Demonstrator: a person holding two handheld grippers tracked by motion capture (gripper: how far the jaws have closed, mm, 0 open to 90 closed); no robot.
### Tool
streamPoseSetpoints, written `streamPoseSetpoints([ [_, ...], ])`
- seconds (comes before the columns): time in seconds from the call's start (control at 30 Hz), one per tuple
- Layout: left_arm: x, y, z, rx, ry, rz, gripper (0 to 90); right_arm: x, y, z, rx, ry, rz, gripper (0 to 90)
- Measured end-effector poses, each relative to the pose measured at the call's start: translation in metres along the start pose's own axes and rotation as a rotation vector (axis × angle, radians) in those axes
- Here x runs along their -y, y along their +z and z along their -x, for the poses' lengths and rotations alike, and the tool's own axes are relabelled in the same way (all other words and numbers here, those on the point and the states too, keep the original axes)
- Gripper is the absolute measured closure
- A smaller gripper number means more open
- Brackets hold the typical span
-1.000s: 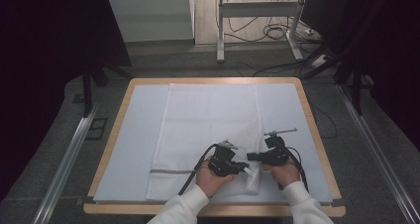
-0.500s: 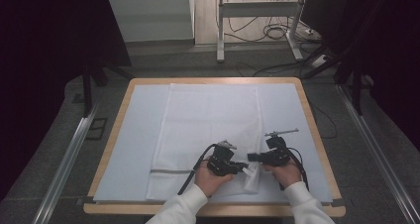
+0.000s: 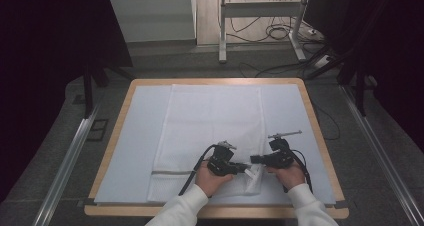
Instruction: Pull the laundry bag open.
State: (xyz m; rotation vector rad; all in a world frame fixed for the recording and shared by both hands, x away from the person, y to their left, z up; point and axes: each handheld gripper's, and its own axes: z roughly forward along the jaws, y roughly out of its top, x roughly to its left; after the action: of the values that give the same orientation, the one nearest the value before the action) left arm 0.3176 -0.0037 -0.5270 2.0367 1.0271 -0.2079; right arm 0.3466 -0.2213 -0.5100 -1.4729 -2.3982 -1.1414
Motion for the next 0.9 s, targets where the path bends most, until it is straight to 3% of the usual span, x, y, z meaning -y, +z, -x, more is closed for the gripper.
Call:
streamPoseSetpoints([
  [0.1,0.001,-0.002,0.002,-0.012,0.021,-0.002,87.2,0.000,0.000,0.000,0.000,0.000,0.001,88.3],
  [0.8,0.005,-0.016,-0.006,-0.049,0.006,0.011,87.1,0.001,-0.002,0.001,-0.001,0.009,0.022,88.4],
  [0.9,0.006,-0.018,-0.006,-0.064,0.019,0.012,87.1,0.002,-0.002,0.002,0.000,0.010,0.022,88.4],
])
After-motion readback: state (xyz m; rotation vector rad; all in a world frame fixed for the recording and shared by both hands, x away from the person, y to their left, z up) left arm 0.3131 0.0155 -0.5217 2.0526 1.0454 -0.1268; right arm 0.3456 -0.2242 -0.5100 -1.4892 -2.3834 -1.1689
